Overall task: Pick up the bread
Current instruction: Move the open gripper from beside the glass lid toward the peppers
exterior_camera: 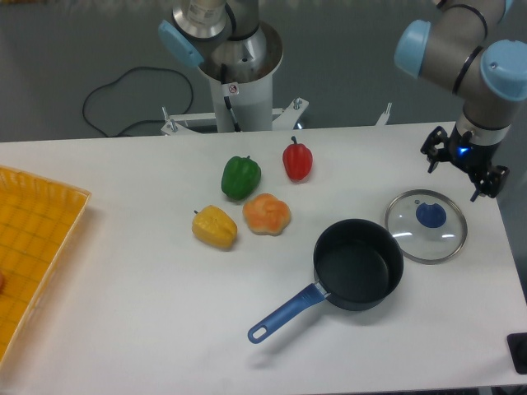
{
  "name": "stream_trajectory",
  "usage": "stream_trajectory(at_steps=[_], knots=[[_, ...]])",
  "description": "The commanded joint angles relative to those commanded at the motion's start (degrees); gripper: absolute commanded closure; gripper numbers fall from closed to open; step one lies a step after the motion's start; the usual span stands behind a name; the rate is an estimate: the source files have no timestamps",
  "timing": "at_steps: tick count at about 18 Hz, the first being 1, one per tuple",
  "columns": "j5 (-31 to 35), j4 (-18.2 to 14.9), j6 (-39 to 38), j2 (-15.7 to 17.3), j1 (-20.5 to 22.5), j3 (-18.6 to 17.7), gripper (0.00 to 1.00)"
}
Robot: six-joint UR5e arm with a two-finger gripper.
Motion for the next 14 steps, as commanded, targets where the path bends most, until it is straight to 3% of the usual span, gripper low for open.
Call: stream_trajectory(at_steps=[6, 9, 12, 14], knots=[[0.09, -0.78, -0.17, 1.76, 0.26, -1.23, 0.0], [0.0, -0.62, -0.18, 4.04, 1.23, -5.52, 0.0], [-0.35, -0.53, -0.79, 8.34, 2.9, -9.83, 0.0], [-0.53, -0.53, -1.58, 9.58, 4.13, -10.81, 0.0]])
